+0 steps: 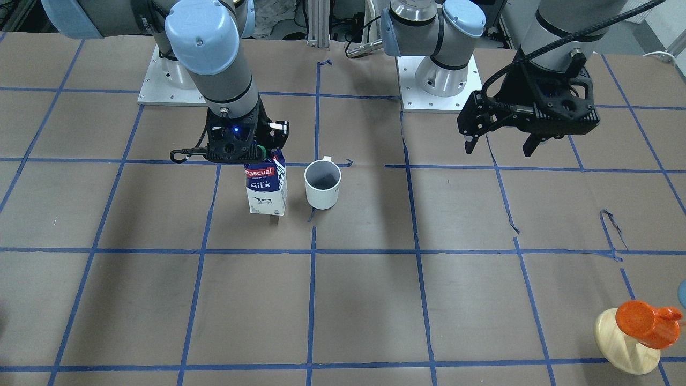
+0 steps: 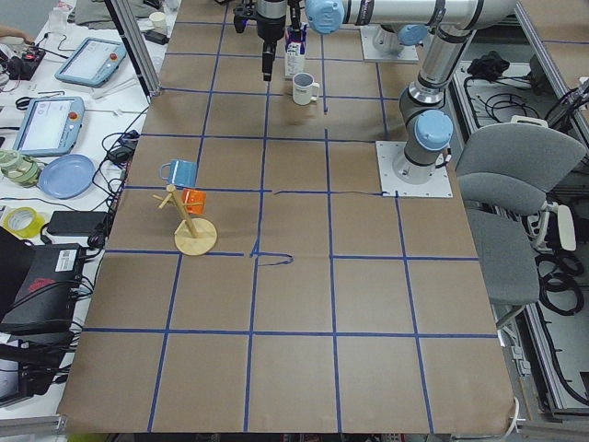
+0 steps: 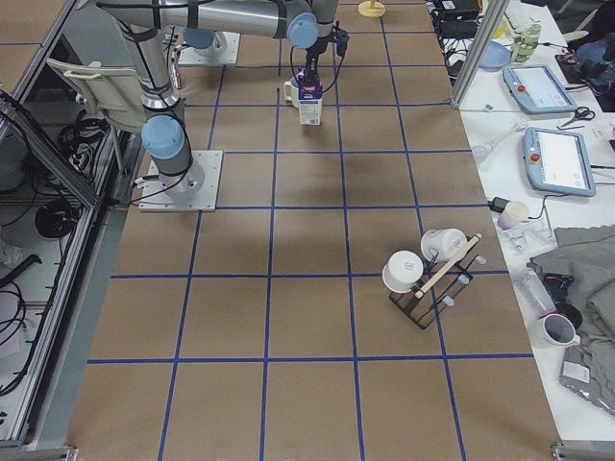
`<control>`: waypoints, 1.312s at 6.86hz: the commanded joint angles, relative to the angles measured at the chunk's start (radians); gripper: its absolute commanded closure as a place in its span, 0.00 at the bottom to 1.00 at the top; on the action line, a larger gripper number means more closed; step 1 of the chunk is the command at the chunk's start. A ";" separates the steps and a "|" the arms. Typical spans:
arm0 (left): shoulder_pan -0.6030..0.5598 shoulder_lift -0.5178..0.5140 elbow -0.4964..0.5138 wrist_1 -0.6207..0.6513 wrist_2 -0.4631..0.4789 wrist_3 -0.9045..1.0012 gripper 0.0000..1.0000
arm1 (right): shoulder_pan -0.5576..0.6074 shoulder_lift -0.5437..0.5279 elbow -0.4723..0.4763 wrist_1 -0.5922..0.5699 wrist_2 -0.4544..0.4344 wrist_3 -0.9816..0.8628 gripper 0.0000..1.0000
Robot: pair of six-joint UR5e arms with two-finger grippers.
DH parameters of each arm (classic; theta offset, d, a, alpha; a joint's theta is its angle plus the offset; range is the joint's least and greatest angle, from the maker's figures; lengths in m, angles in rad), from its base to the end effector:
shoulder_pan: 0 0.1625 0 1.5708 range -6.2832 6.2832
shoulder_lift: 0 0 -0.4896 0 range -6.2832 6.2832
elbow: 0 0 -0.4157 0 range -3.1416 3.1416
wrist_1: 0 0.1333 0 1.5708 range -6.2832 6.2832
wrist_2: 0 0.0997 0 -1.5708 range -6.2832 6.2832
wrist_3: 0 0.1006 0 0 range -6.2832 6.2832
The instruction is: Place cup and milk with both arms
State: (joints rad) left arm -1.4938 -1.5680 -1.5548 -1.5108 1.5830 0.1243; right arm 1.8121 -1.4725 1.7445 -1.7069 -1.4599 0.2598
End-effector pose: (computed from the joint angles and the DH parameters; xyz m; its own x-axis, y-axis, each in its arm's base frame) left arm -0.0916 -0.5302 0.5675 -0.9987 0.0460 -0.0218 0.0475 0.9959 -0.0766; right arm 0.2678 -0.4837 0.4255 -0.9970 0.0317 -0.0712 0.0200 0.9871 0.1591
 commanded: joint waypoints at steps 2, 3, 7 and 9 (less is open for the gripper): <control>0.000 0.000 -0.001 0.000 0.000 0.000 0.00 | 0.021 0.012 0.045 -0.034 0.024 0.015 0.69; 0.000 0.000 0.001 0.000 -0.003 0.000 0.00 | 0.027 0.009 0.052 -0.048 0.023 0.016 0.69; 0.000 -0.001 0.001 0.001 -0.003 0.002 0.00 | 0.027 0.000 0.043 -0.048 0.001 0.004 0.00; 0.000 -0.004 -0.001 0.001 -0.001 0.000 0.00 | 0.009 -0.046 -0.069 -0.024 -0.107 -0.005 0.00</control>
State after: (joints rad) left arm -1.4941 -1.5726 -1.5544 -1.5096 1.5804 0.1247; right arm 1.8317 -1.4949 1.7465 -1.7484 -1.5021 0.2593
